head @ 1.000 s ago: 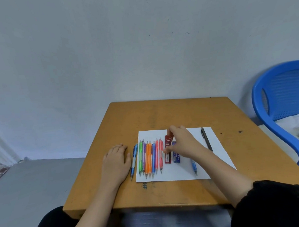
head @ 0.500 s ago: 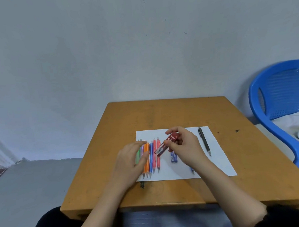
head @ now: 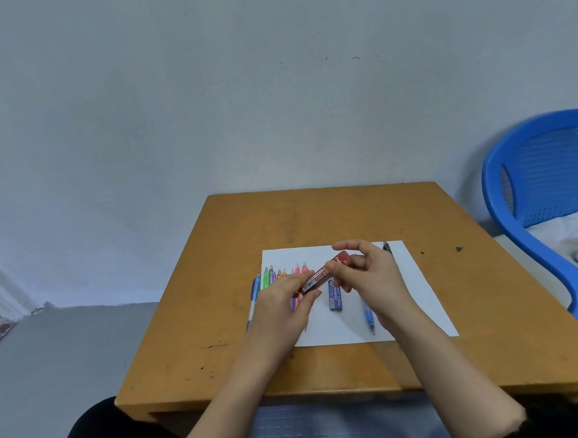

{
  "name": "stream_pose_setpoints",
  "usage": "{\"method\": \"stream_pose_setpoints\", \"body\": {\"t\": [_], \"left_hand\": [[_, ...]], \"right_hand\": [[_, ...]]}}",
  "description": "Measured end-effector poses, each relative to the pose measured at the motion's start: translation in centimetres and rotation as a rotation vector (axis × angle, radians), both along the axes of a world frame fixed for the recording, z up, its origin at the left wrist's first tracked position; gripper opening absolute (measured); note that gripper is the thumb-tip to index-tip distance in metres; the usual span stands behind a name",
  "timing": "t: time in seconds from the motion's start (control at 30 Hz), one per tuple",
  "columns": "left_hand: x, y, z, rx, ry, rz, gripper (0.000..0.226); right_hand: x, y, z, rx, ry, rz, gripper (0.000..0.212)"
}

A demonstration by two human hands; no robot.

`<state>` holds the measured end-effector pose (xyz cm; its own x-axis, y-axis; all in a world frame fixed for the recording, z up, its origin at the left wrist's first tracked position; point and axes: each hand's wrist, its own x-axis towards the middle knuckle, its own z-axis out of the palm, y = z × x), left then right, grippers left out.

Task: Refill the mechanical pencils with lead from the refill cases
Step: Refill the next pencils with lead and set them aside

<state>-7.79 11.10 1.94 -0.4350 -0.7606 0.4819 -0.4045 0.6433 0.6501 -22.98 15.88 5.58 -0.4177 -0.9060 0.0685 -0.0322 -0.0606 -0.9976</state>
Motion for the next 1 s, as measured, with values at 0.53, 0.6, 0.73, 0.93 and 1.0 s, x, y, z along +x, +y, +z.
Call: {"method": "stream_pose_setpoints", "body": {"t": [0.53, 0.6, 0.73, 0.93, 1.0], "left_hand": [[-1.1, 1.6, 1.4, 0.281, -0.001, -0.145, 0.030], [-1.4, 1.8, 1.8, 0.280, 0.029, -0.141, 0.029], [-1.0, 1.4, 1.9, 0.323, 0.037, -0.090, 0.032], [-0.1, 1.0, 2.0, 0.320, -0.001, -0.014, 0.034], [0.1, 1.0, 2.1, 0.313, -0.010, -0.013, 0.034]], "right_hand": [[-0.6, 0.4, -2.5, -0.051, 0.386, -0.108, 0.034], [0.0, 0.6, -3.1, -0.095, 0.334, -0.150, 0.037], [-0.1, 1.2, -2.2, -0.235, 0.088, -0.216, 0.035], [-1.1, 2.0, -0.7, -0.254, 0.145, -0.073, 0.028], [-1.3, 2.0, -0.8, -0.235, 0.170, -0.058, 0.025]]}}
